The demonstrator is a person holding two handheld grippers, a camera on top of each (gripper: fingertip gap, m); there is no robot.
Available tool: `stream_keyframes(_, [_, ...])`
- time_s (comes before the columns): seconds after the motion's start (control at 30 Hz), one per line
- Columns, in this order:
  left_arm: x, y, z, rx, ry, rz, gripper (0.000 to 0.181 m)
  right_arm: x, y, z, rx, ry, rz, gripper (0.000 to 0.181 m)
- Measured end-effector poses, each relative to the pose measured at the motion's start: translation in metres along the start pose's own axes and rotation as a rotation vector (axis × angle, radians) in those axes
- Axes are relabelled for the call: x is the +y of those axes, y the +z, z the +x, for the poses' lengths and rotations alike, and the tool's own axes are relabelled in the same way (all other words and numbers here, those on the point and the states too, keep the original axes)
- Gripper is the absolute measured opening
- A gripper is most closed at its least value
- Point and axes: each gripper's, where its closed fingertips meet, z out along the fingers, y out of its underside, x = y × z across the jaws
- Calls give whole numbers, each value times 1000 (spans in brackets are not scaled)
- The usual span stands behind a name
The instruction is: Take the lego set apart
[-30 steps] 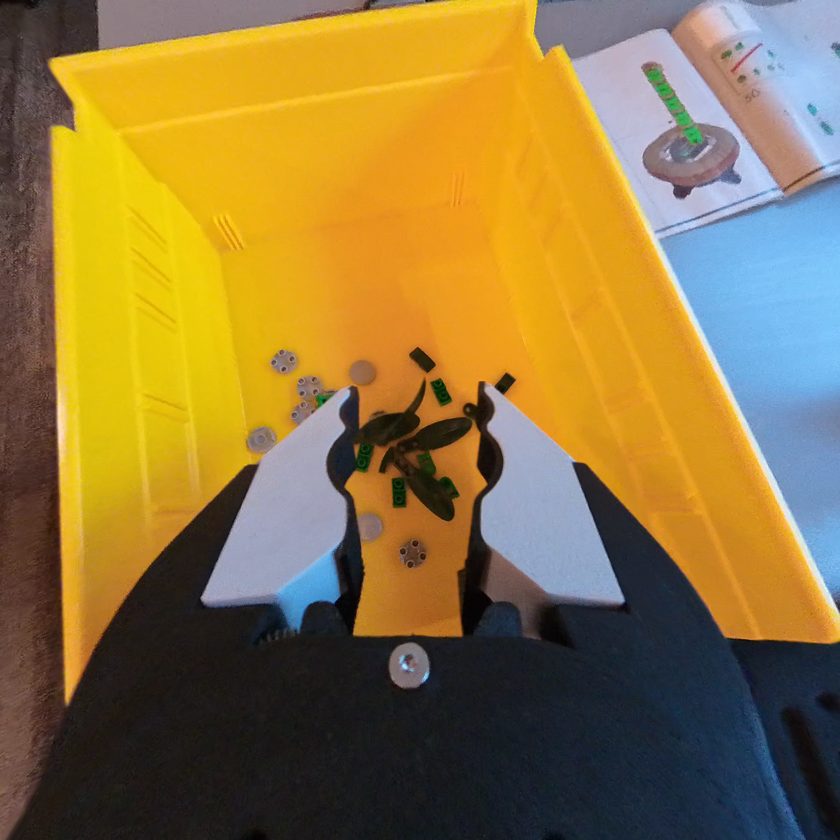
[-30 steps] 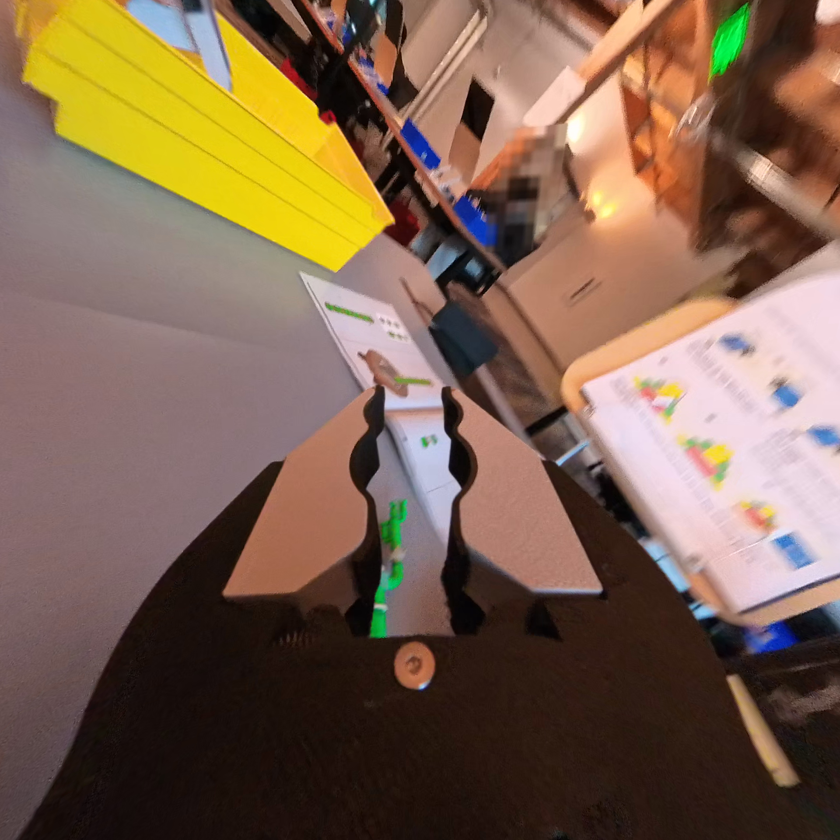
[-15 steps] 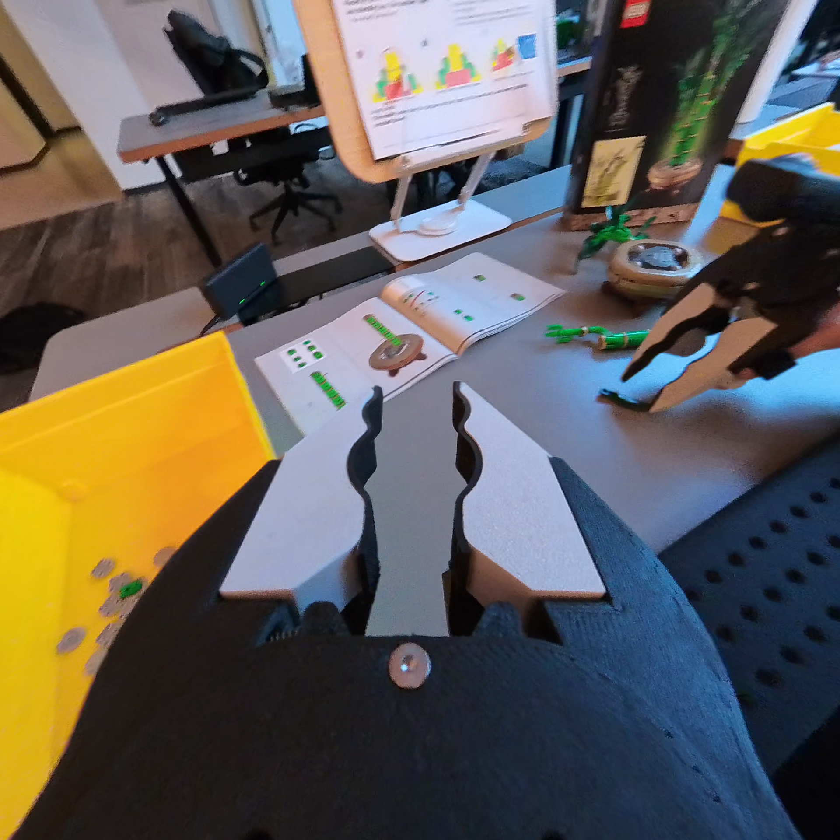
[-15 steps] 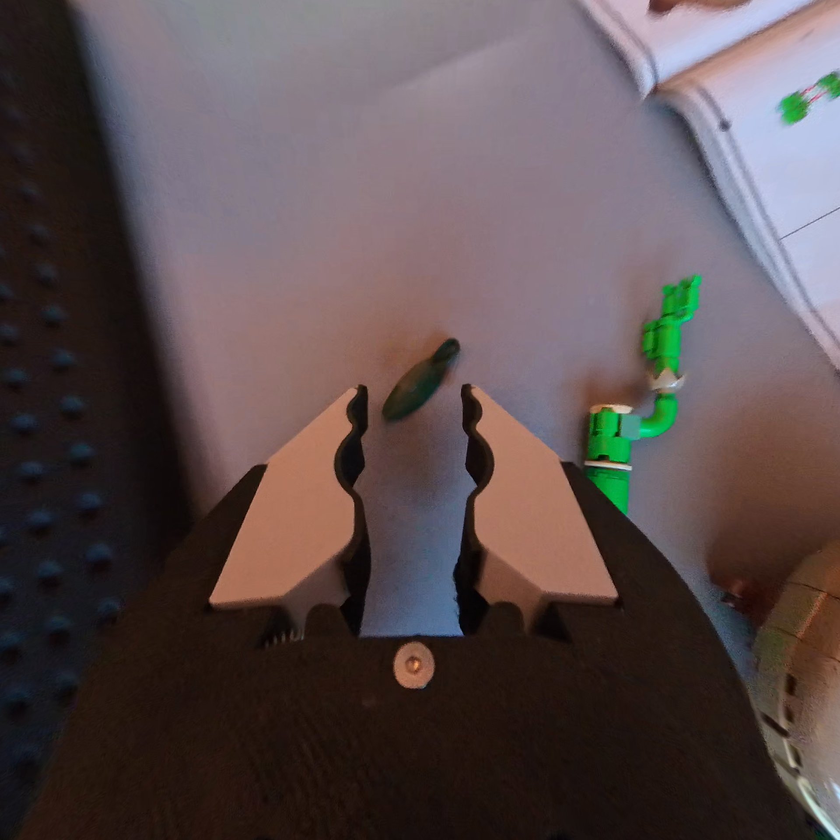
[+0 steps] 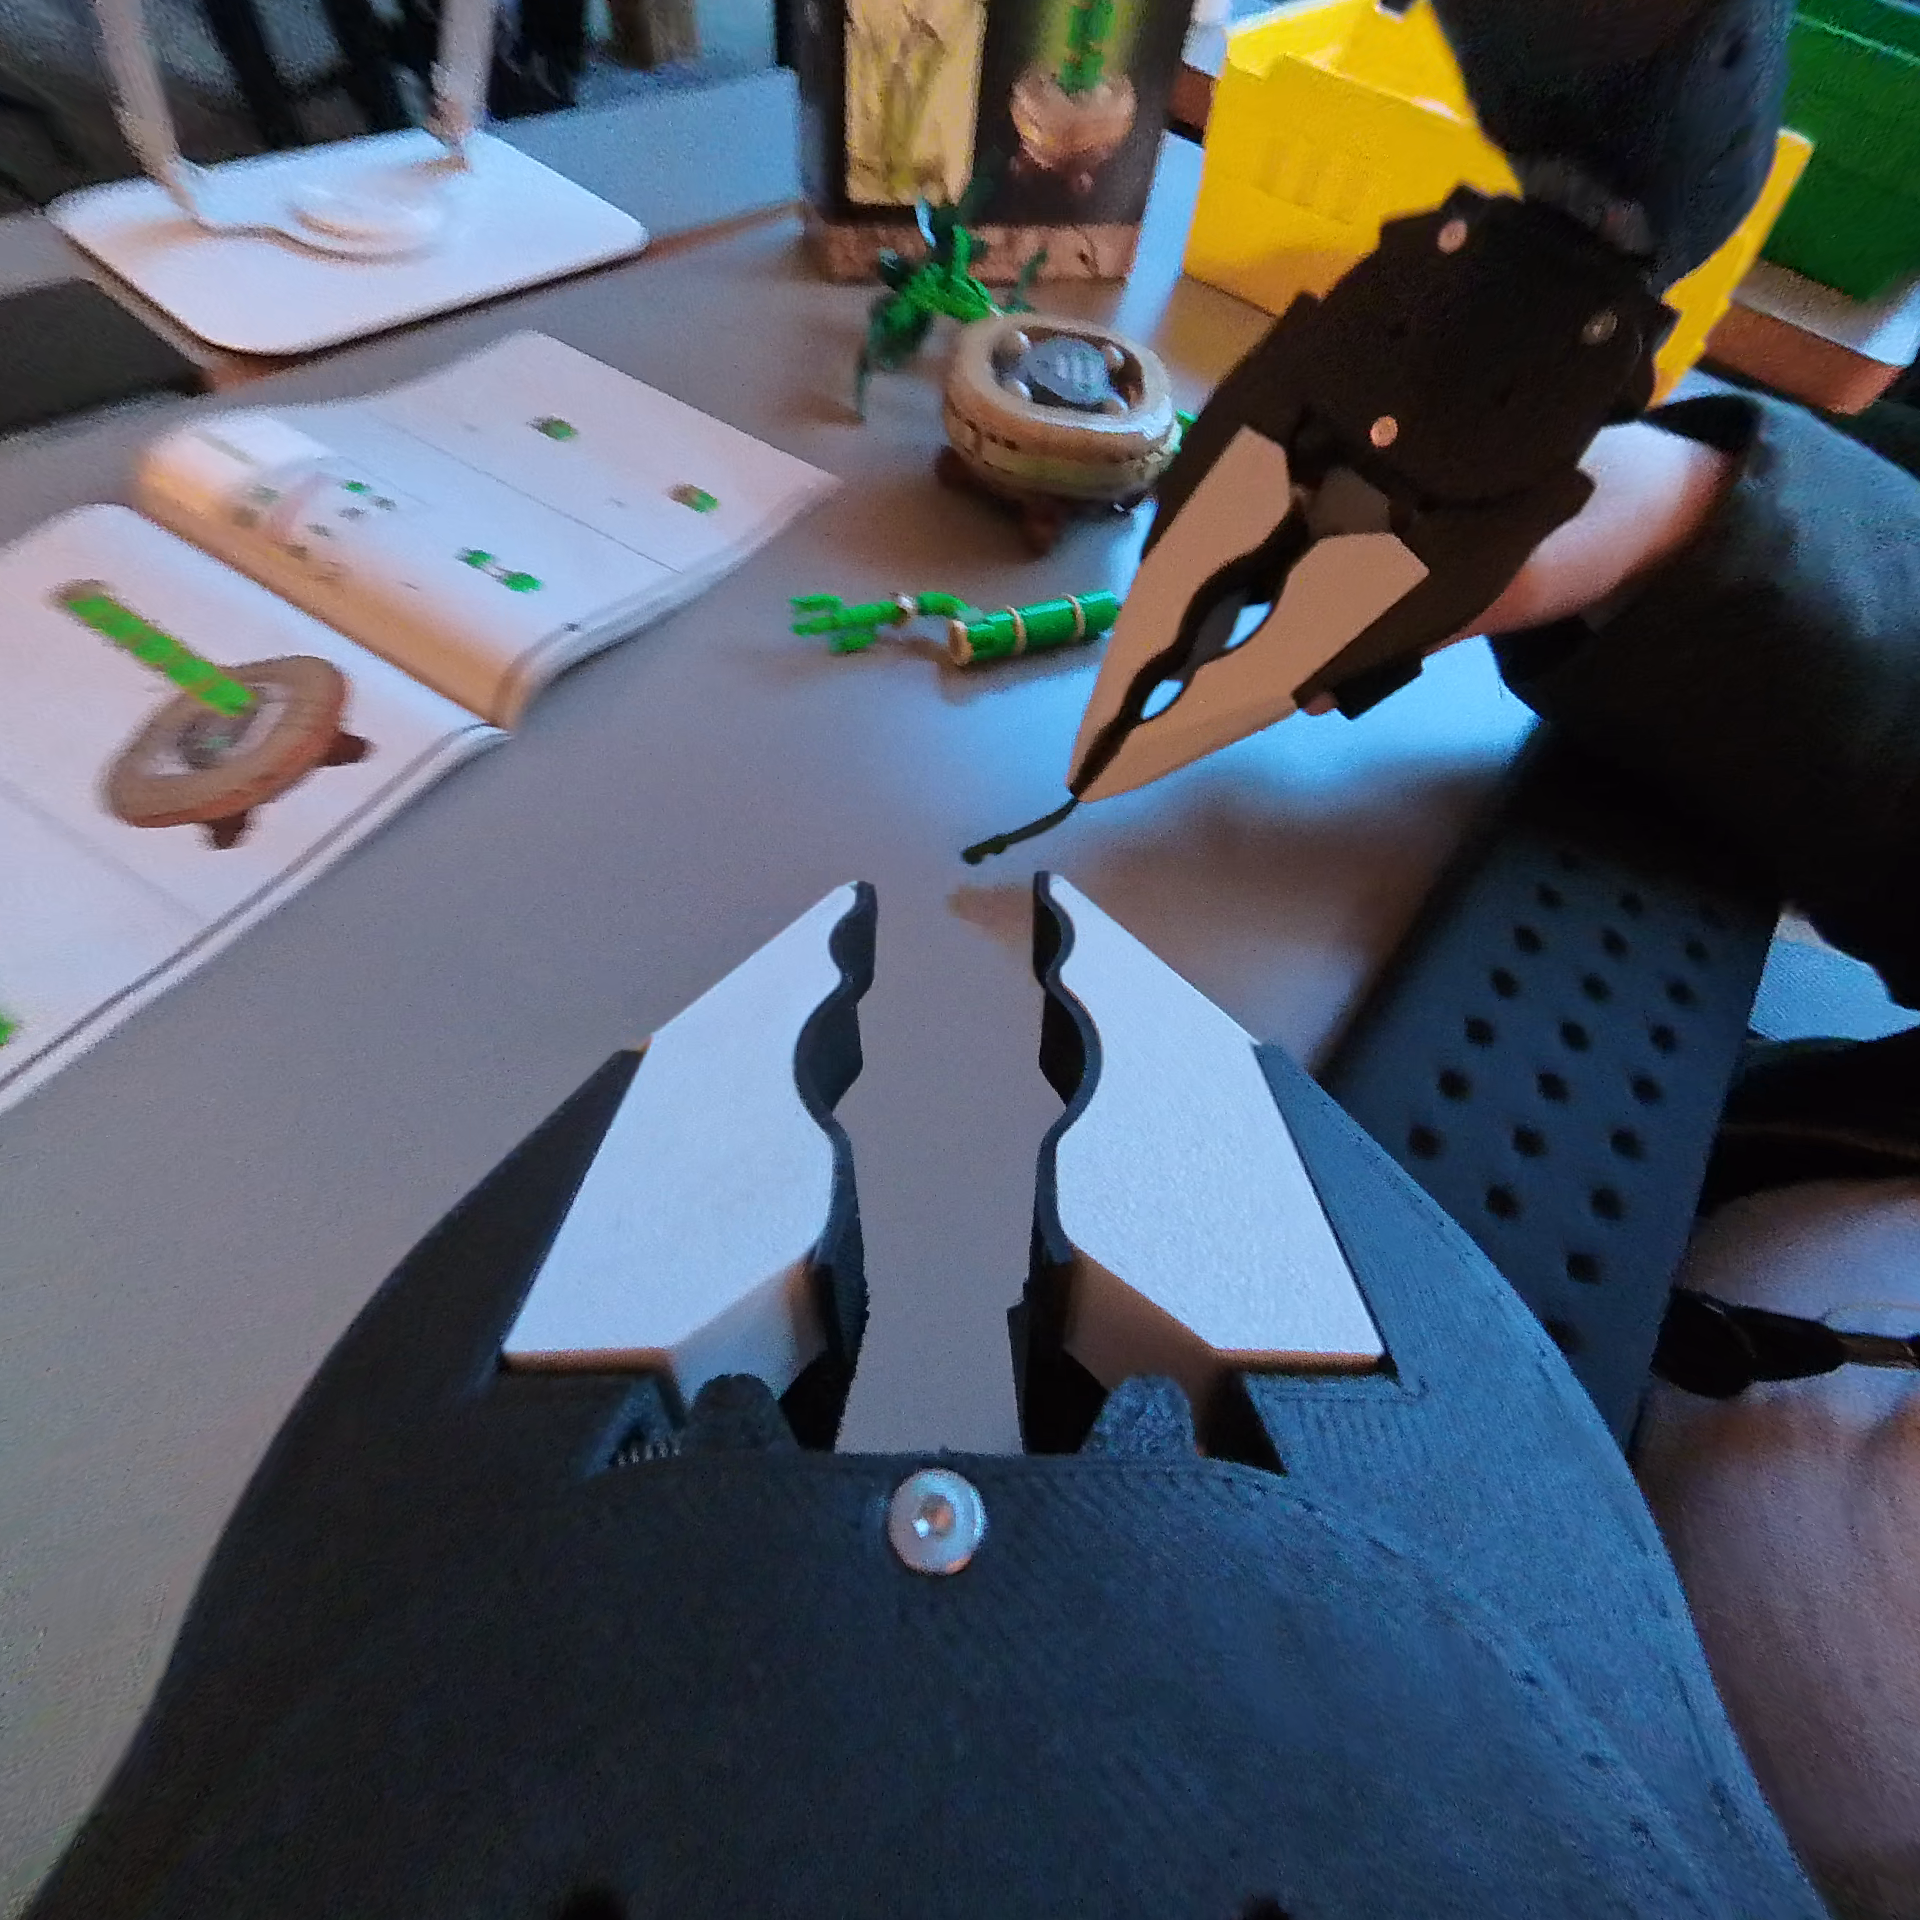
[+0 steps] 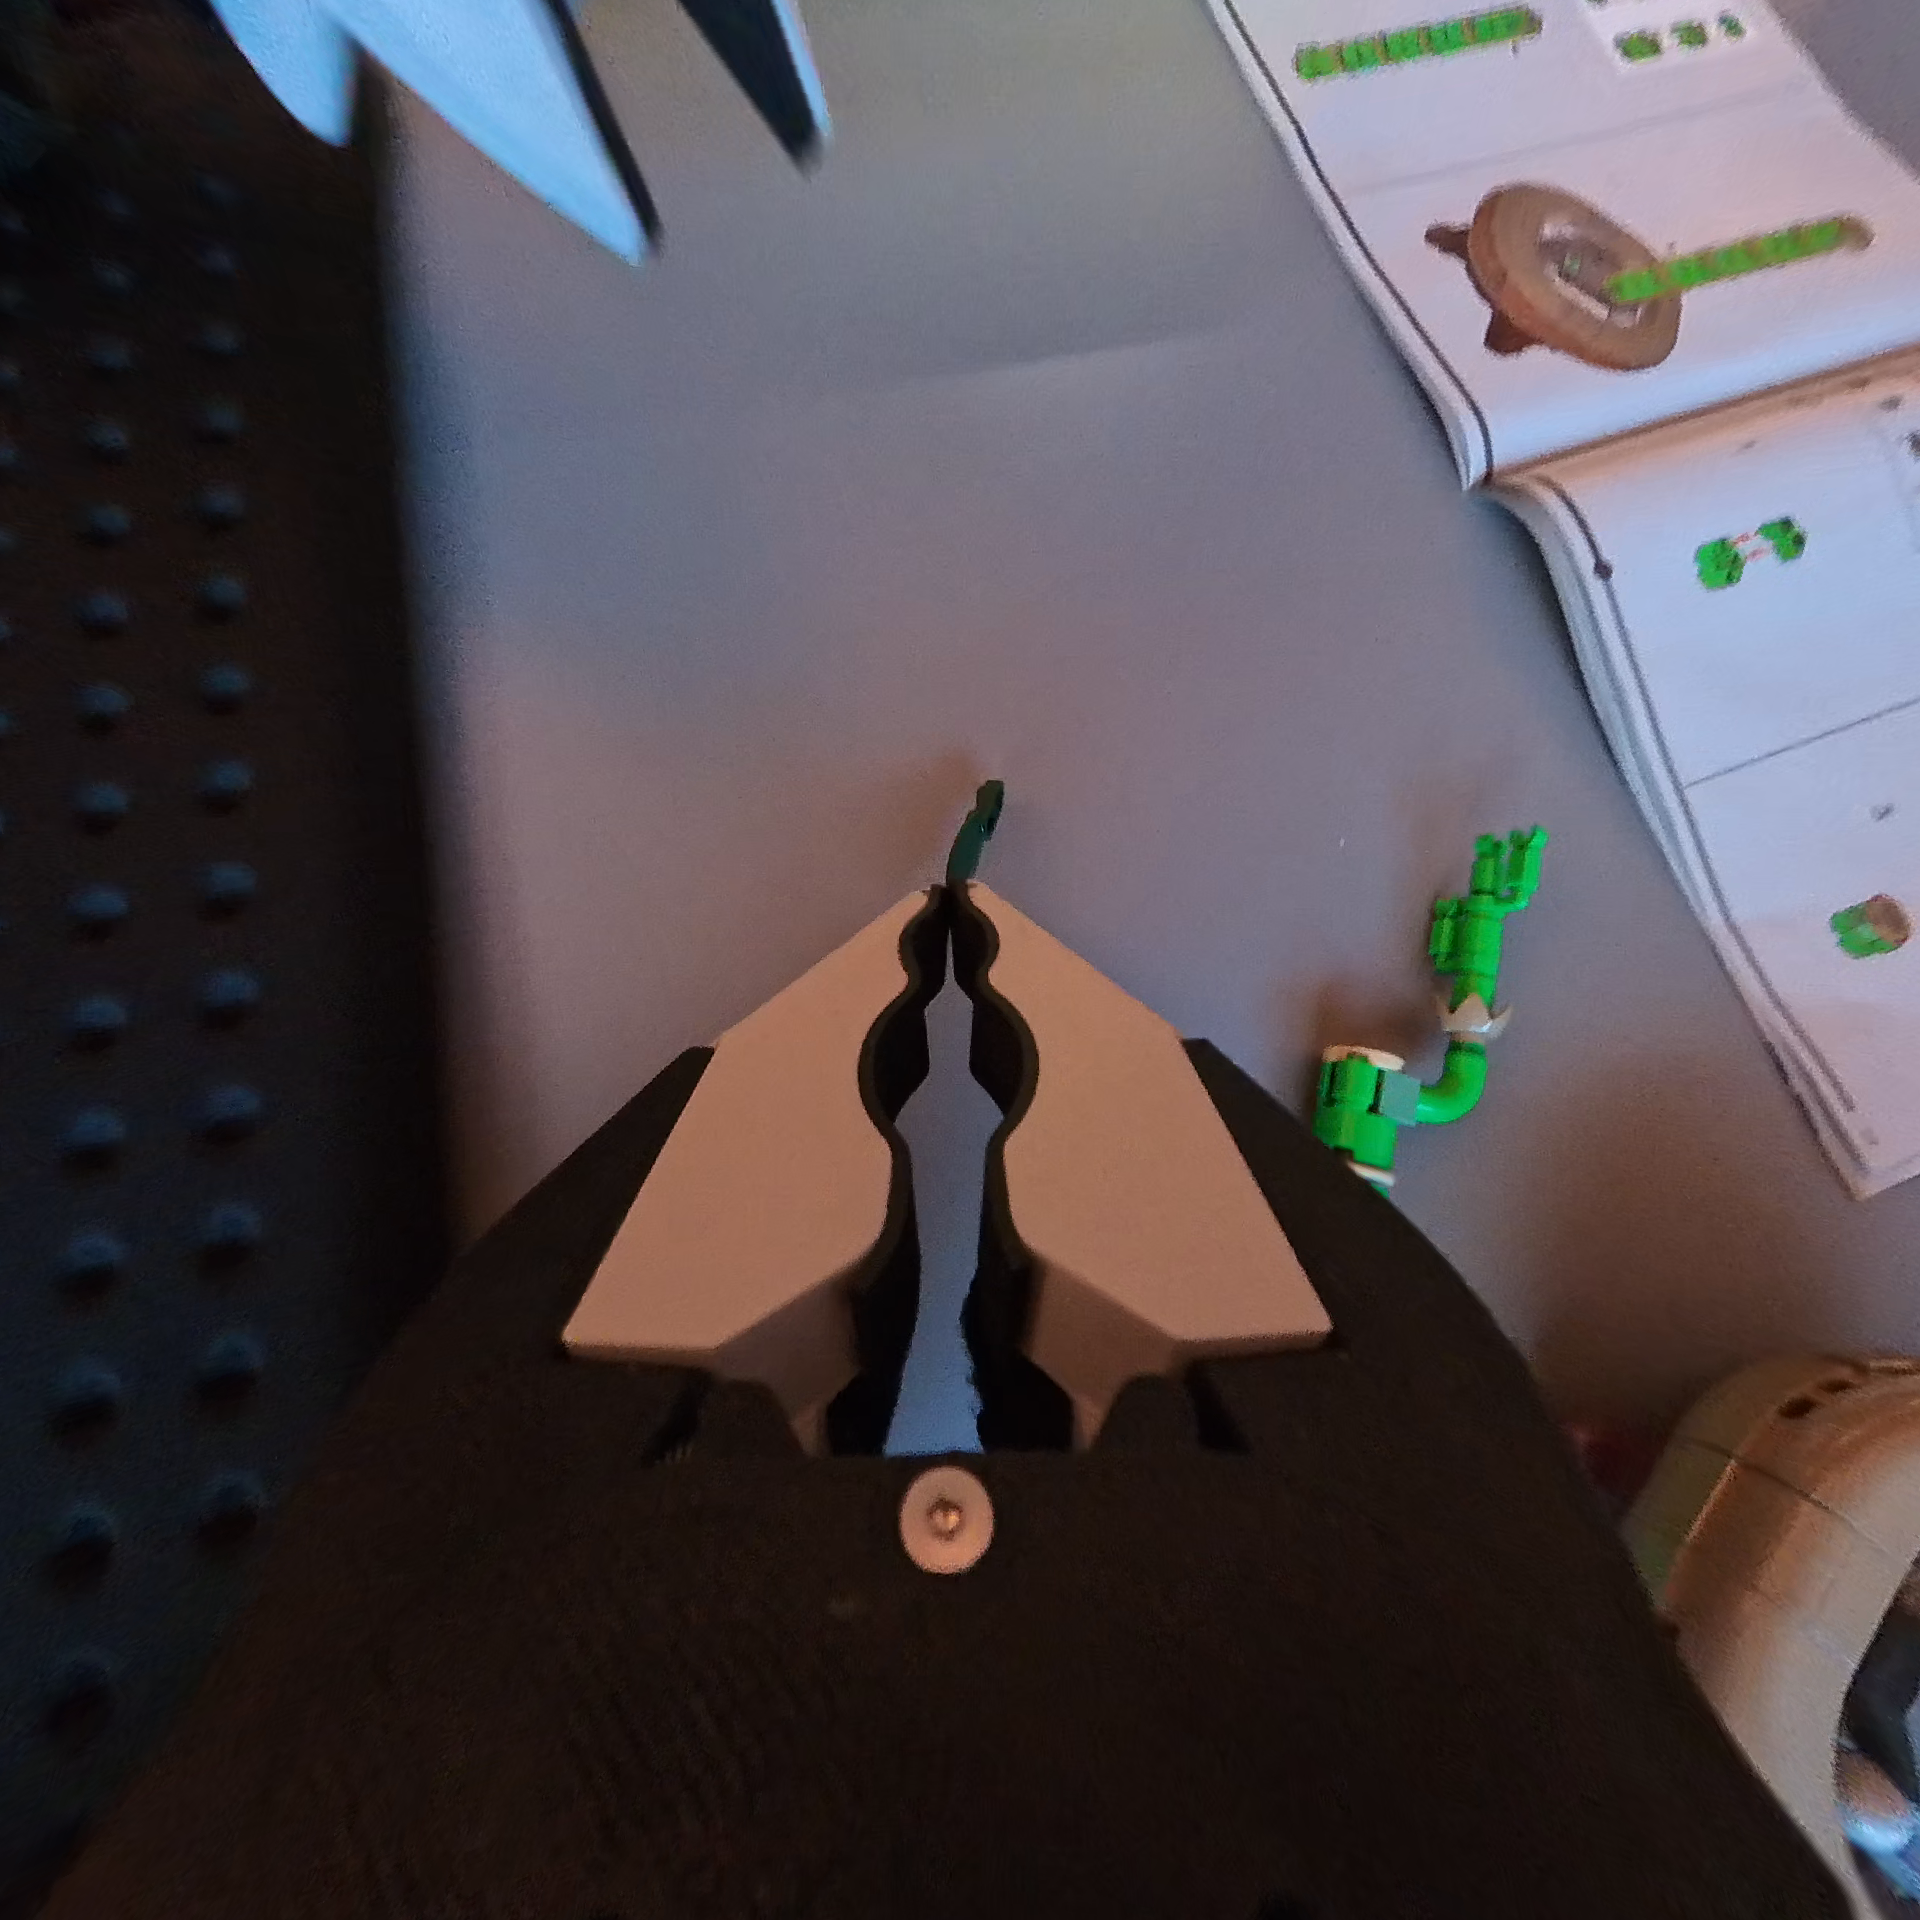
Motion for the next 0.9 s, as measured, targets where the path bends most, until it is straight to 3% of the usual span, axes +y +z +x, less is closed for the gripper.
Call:
stream_keyframes(0.17, [11, 27, 1, 75, -30, -51, 27, -5, -2, -4, -6, -53, 19, 0])
stream_keyframes(0.3, [8, 25, 6, 130, -20, -6, 26, -33, -22, -11, -123, 61, 210, 0])
stream_keyframes(0.43, [1, 18, 30, 288, -5, 74, 28, -50, -41, -15, -224, 142, 342, 0])
stream_keyframes(0.5, [11, 24, 41, 323, 41, 27, 29, -40, -34, -17, -236, 147, 280, 0])
stream_keyframes(0.57, [21, 33, 38, 267, 112, -27, 27, -20, -17, -16, -201, 129, 153, 0])
stream_keyframes(0.67, [25, 37, 36, 235, 143, -36, 22, 11, 4, -18, -141, 84, -45, 27])
stream_keyframes(0.83, [26, 34, 33, 236, 117, -18, 22, 31, 8, -20, -103, 48, -175, 25])
stream_keyframes(0.9, [25, 34, 32, 237, 110, -12, 21, 33, 7, -20, -106, 38, -185, 14])
